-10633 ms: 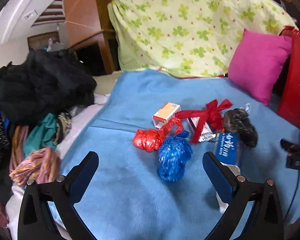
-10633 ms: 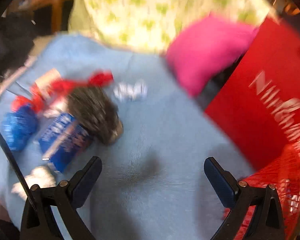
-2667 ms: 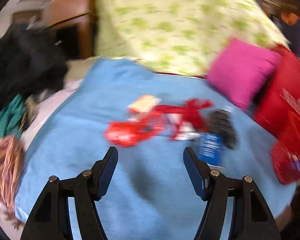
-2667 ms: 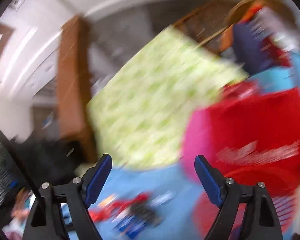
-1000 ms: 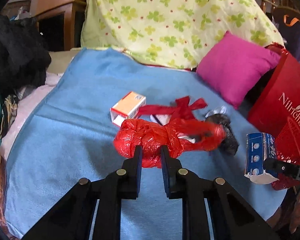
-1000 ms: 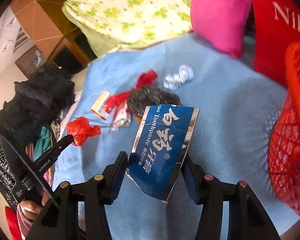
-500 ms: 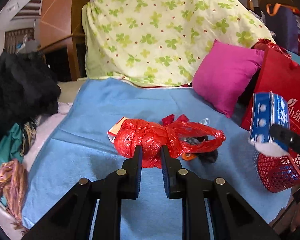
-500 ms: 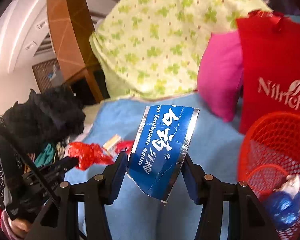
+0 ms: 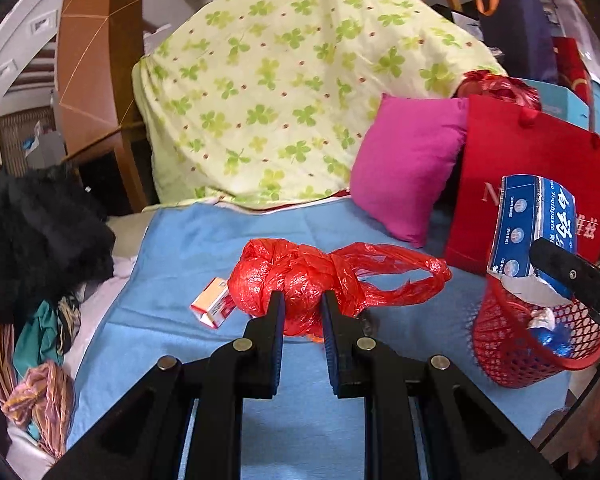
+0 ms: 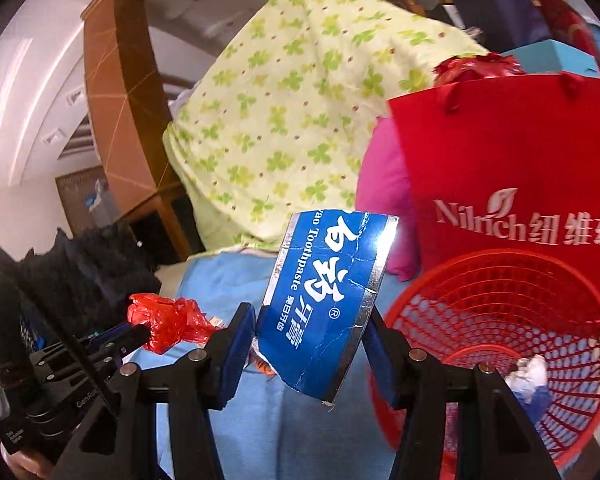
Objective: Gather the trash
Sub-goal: 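Carry the red bag and toothpaste box over the wastebasket and release them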
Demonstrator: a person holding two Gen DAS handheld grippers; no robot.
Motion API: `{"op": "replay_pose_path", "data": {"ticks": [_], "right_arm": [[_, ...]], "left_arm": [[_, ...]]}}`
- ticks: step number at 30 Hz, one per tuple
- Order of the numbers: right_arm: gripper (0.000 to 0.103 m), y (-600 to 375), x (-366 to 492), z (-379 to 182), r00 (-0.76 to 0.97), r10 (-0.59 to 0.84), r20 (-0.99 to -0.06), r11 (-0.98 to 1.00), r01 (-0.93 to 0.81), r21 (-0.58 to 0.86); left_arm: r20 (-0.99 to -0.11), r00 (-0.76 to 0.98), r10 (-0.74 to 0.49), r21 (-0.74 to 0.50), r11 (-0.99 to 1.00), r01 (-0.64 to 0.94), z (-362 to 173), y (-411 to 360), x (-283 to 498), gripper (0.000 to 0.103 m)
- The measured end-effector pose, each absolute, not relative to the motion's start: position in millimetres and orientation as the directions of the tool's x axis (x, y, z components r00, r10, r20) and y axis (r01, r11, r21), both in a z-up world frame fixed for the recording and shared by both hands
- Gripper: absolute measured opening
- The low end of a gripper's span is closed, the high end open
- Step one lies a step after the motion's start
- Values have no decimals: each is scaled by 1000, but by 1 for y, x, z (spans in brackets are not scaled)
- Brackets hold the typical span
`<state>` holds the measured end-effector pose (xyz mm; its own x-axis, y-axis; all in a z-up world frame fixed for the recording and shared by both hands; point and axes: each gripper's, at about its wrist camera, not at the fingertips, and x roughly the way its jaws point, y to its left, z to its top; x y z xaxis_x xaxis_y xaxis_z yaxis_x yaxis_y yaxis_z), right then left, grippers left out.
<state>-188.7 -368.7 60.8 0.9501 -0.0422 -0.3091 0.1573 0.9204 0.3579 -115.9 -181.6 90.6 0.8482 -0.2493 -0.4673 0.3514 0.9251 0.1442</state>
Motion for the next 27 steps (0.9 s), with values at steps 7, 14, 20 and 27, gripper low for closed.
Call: {"op": "replay_pose_path", "data": {"ticks": [7,14,20,27], "right_arm": [[57,-399,-207,62,958,-78,-277,896,189,402],[57,-424,-222,59,958,-108,-264,869,220,444],[57,-441,-232,59,958,-127,-257,846,240,477],[58,-455,-243,56,957,-145,-253,822,258,508]], "left_arm": [[-447,856,-260,193,906,376,102,-212,-132,19],[-436,855,-282,223,886,406,109,-240,-142,19],[-427,852,-304,239,871,430,113,-259,-150,19],[-415,847,-332,247,855,456,120,-278,-158,19]]}}
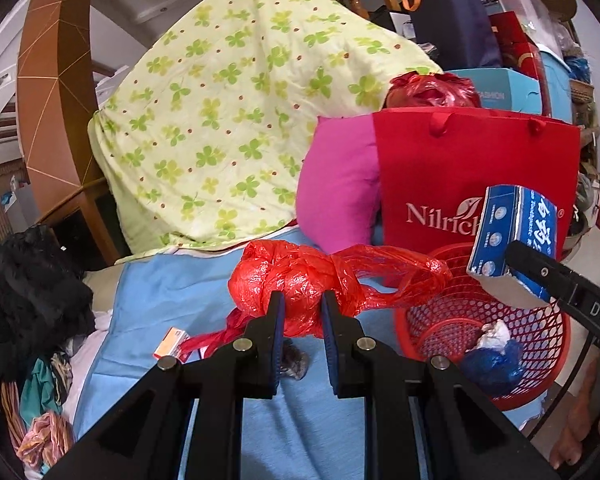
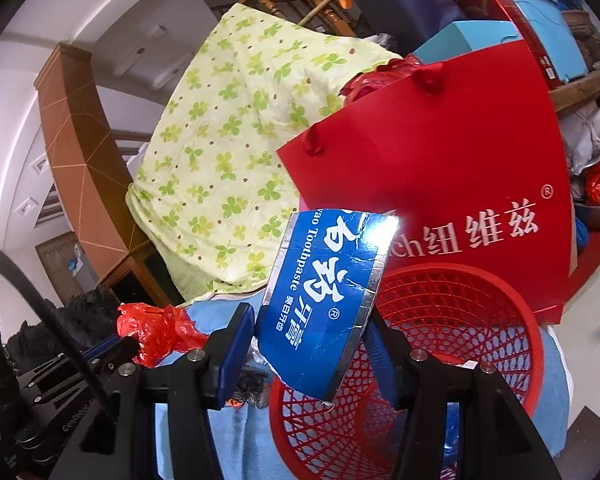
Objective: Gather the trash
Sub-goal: 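Carry the red bag and toothpaste box over the wastebasket and release them, then return both open grippers to the remaining trash on the blanket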
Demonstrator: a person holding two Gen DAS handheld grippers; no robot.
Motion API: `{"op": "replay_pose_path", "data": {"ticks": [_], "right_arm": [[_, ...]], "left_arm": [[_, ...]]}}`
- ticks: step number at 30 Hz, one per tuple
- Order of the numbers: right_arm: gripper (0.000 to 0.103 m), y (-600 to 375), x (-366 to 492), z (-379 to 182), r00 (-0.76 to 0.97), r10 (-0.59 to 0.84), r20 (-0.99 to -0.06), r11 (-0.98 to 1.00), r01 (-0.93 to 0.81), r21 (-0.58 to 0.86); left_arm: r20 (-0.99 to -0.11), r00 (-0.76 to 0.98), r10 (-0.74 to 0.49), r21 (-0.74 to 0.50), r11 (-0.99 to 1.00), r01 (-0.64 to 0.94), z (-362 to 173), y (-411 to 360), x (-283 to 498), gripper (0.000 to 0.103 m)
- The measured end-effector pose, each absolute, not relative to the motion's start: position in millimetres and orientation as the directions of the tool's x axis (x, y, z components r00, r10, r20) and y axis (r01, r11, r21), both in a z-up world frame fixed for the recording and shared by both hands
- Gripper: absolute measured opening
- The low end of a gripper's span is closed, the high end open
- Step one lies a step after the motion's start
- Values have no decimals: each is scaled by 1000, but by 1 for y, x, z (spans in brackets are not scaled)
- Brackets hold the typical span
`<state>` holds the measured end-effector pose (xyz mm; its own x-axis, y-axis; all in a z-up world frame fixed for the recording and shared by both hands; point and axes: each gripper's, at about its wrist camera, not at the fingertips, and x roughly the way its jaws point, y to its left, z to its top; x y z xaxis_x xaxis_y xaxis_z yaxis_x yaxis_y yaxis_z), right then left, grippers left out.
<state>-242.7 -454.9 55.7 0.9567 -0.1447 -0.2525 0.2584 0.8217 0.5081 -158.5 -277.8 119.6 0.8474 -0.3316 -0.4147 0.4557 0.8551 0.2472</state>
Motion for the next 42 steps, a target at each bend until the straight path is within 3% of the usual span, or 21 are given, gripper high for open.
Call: {"op": "replay_pose_path", "data": {"ticks": [8,15,16,18,19,23,30,36,39,42], "right_arm": [[59,-479,-249,46,945,-167,-283,760,306,573],[64,-509,-247,29,920,-188,-345,652,380,656],[66,-512,-247,27,914,-197,-355,639,394,661],[69,-518,-246,25,906,-203,-371,623,412,665],[69,-520,-246,24,905,-204,-373,621,415,665],[69,-519,-245,24,900,-221,-377,627,427,651],[69,-473,-241,52,934,-245,-258,760,351,547],[69,-405,-233,77,984,-149,-97,880,177,442],[69,-377,-220,81,995,-71,-67,904,92,418],[69,-347,-199,78,995,4,-102,920,36,389]], "left_arm": [[-408,800,-441,180,820,544,130,-302,-161,19],[-467,707,-532,96,764,638,113,-335,-153,21],[-474,696,-539,90,756,648,108,-339,-151,24],[-492,679,-545,84,746,660,100,-344,-149,48],[-499,678,-539,87,748,658,95,-346,-147,54],[-506,683,-527,94,753,651,87,-339,-145,56],[-520,747,-414,127,827,547,73,-277,-126,58],[-568,783,-253,117,917,381,43,-186,-97,58],[-591,789,-167,104,954,280,30,-140,-79,58],[-604,789,-109,76,978,194,21,-98,-65,58]]}}
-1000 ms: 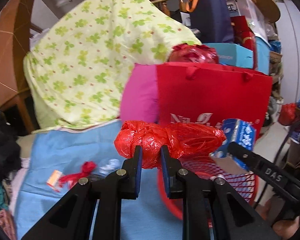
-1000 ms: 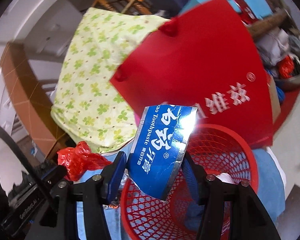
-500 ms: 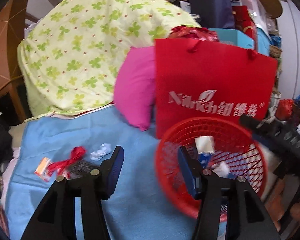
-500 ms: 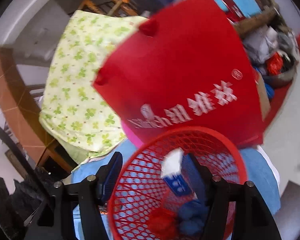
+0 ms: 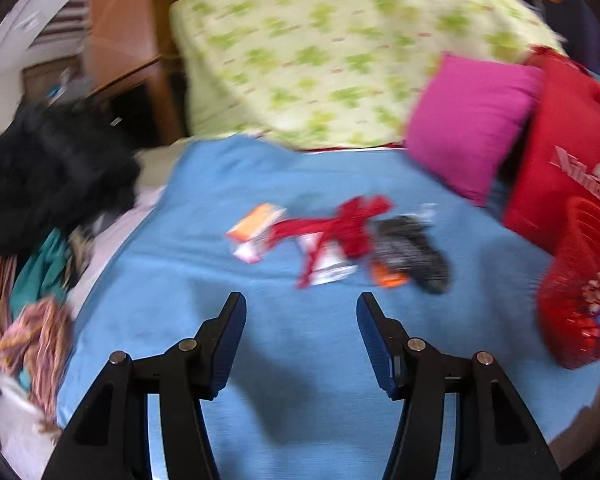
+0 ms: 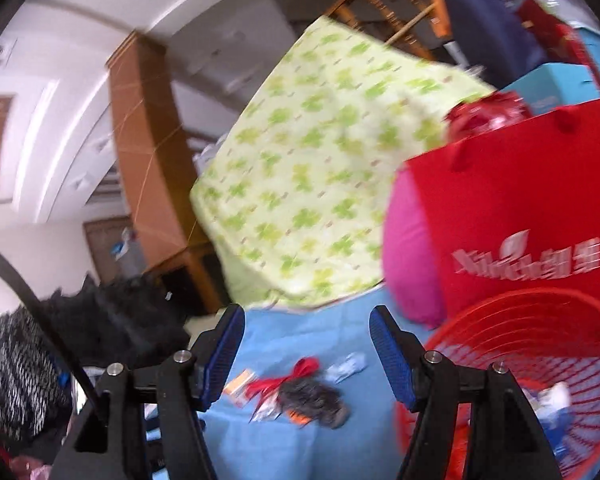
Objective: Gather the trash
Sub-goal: 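Return both open grippers to the remaining trash on the blanket, then grasp the black plastic bag with the right gripper while the left grasps the orange-white box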
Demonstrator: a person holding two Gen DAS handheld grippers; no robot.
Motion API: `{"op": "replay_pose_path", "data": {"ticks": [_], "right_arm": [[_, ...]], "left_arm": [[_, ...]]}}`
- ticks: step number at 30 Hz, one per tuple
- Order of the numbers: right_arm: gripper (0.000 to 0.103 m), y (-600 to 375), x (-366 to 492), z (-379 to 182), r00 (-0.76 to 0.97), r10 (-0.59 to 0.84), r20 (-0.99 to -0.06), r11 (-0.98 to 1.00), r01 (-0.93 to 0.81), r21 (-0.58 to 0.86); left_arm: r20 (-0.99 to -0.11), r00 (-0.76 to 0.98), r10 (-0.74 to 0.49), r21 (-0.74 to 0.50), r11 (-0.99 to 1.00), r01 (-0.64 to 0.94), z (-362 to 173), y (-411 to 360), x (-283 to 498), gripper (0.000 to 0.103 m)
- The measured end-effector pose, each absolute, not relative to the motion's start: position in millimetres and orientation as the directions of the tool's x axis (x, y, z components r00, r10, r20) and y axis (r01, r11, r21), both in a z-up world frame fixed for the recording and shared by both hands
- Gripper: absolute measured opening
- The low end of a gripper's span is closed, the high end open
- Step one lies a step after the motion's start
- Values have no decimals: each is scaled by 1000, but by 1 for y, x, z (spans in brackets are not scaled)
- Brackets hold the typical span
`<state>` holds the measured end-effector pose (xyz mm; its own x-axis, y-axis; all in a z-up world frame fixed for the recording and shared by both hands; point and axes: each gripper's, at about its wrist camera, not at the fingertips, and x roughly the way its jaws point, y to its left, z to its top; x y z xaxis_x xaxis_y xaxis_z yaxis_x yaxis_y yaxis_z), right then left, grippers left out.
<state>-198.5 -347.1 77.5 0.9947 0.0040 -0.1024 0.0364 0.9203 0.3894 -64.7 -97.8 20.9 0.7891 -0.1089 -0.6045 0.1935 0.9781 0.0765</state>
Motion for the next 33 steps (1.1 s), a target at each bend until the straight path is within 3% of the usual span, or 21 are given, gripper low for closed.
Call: {"op": "replay_pose_path", "data": {"ticks": [7,16,25,33], "right_arm": [[69,-303,-134,49,950,112,-293,925,8,379],[69,-301,-53,-5,854,164,-493,894,84,441],[69,-313,11,-40,797,189,-573,877,125,463],[69,-303,49,-57,758,165,-631,905,138,403]], "left_arm": [[-618,784,-58,41,993,106,4,-48,-35,58],[-665,742,-83,6,993,117,-27,-30,21,58],[-651,749,-126,6,985,171,-39,-44,96,59],[-645,745,-170,-6,976,218,-43,-53,143,68]]}}
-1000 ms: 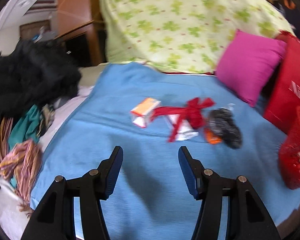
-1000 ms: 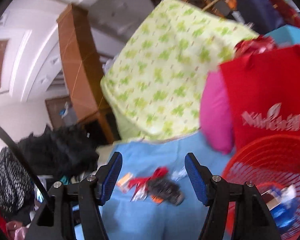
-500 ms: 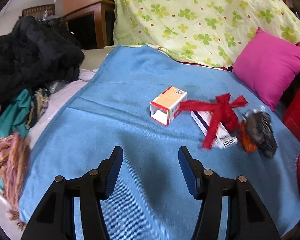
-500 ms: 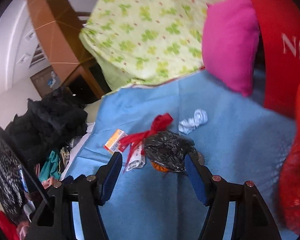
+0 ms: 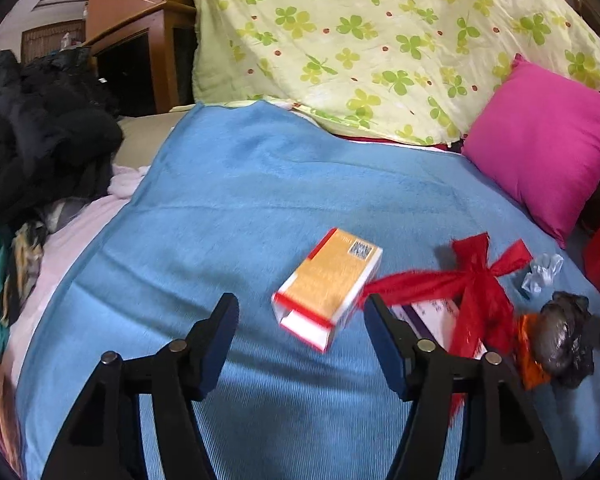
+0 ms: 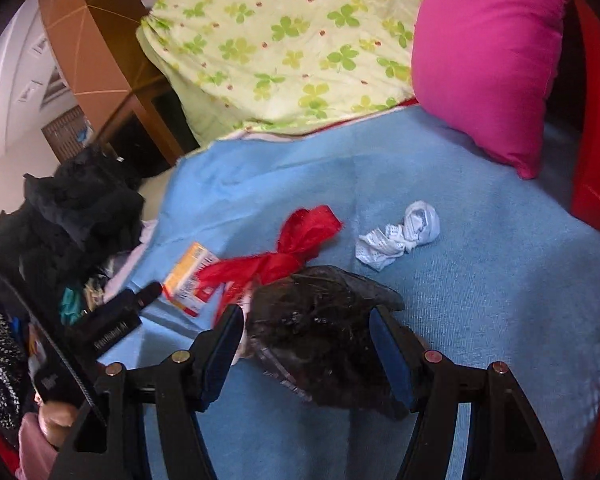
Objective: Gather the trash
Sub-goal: 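Grasp the black plastic bag with the right gripper while the left grasps the orange-white box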
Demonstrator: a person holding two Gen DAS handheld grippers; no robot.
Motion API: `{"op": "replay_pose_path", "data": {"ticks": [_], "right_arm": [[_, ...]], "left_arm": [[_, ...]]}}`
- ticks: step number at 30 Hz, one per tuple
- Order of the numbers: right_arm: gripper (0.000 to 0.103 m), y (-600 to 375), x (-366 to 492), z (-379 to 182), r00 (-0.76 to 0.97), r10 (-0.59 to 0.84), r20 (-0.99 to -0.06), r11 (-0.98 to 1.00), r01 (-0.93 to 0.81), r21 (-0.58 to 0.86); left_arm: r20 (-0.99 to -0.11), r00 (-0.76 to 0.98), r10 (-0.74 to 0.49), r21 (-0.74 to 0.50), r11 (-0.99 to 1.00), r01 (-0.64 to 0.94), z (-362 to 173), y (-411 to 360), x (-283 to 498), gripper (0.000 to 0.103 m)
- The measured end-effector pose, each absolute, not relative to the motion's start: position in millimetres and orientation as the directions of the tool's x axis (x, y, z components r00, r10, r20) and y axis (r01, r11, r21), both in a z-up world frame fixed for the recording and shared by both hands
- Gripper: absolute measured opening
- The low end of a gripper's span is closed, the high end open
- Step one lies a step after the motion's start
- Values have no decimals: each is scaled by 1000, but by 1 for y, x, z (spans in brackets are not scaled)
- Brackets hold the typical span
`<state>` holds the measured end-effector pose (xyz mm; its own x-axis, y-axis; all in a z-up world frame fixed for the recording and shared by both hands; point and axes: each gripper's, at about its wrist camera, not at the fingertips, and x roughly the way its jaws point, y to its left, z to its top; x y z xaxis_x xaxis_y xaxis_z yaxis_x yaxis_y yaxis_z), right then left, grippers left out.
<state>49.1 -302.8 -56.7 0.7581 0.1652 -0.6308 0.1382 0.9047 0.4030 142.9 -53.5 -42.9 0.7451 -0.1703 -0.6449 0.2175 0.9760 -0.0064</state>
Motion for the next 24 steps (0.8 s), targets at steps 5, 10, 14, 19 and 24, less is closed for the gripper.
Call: {"op": "replay_pose_path", "data": {"ticks": [5,10,14,19,24], "right_arm": [[66,-305,57,-70,729,142,-669,913,165,373],[46,-315,55,-75,721,132,-680,916,174,362],[39,-325,52,-75,722,143,-677,905,182,385],[34,-326,48,-71,734,138,-665,903,183,390],[30,-329,45,-66,742,148,-653,893,184,411]], "left_arm": [[-674,709,-208,-52,970,236,-51,-57,165,68],[-699,681,-217,-42,963,265,-61,-67,175,68],[-720,662,-207,-50,968,247,-69,-64,184,68],[-740,635,-220,-81,967,241,-78,-61,186,59],[-722,653,-230,-83,965,247,-74,-58,180,57]]}}
